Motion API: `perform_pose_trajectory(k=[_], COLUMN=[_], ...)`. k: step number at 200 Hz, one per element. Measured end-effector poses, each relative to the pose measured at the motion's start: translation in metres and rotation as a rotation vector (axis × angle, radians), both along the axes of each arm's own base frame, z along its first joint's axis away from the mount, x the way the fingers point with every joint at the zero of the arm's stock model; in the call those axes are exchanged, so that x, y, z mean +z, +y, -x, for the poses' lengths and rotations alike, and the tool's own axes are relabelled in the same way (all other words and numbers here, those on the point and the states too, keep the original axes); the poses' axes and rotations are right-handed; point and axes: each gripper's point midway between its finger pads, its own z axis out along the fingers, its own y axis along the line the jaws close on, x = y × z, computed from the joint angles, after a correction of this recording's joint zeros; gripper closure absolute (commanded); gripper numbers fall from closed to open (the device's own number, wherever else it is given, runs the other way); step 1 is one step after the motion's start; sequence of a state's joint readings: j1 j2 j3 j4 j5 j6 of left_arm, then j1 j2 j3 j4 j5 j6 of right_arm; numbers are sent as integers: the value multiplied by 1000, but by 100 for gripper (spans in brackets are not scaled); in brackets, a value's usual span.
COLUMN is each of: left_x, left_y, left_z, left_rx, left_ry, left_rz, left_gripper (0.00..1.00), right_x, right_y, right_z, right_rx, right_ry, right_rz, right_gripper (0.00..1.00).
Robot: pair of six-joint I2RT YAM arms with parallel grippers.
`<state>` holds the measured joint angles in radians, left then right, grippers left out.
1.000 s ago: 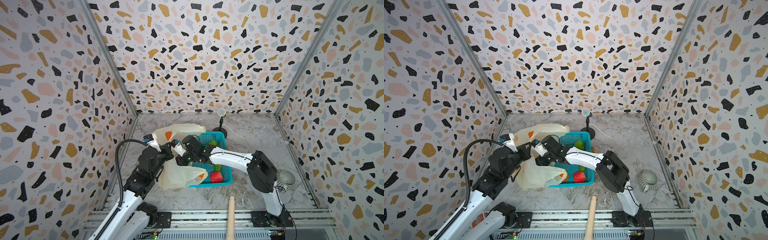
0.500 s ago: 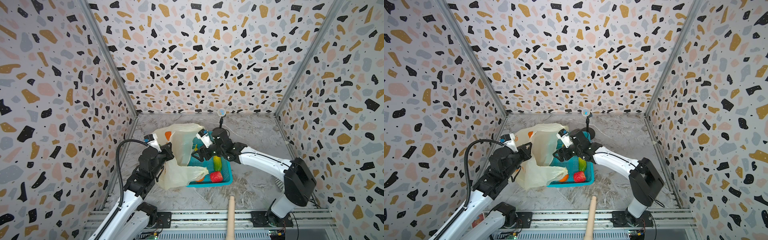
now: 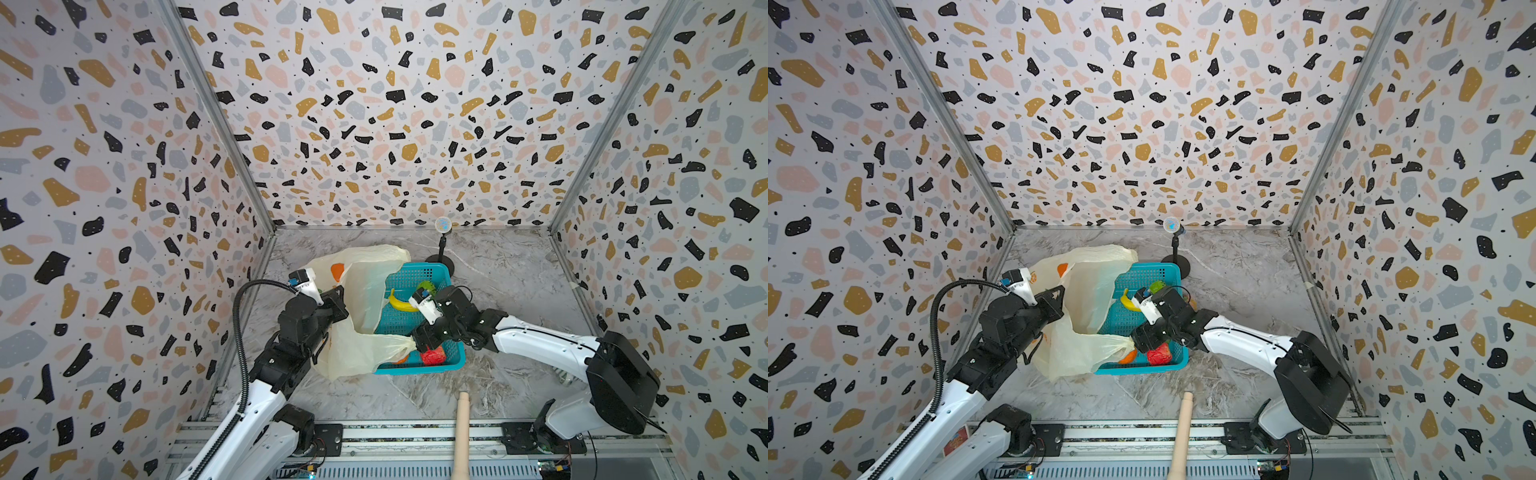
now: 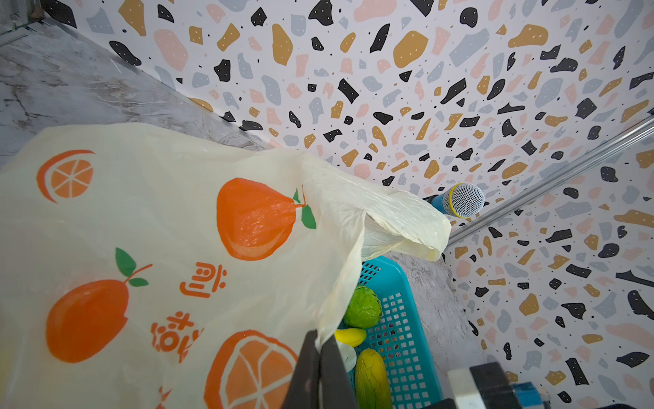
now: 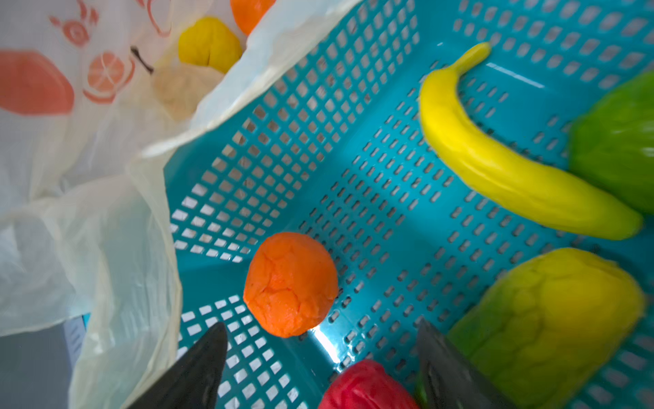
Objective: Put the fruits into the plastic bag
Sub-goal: 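Grasp the large orange fruit with the right gripper and lift it toward the bag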
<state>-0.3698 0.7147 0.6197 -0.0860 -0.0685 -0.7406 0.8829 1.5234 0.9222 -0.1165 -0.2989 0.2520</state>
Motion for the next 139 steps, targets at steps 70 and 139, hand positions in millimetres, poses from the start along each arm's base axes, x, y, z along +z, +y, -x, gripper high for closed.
perform_pose_trajectory(k=[70,139], left_x=[-1,-2], left_y=[0,0], left_z=[0,1], left_rx=[1,1], left_ry=[3,4], left_rz=[3,3], left_gripper=[100,100], right_x=[-39,-76], right_y=[30,26], right_z=[10,0], right_rx=[104,81], right_ry=[-5,13], right_rz=[162,286], right_gripper=[15,33])
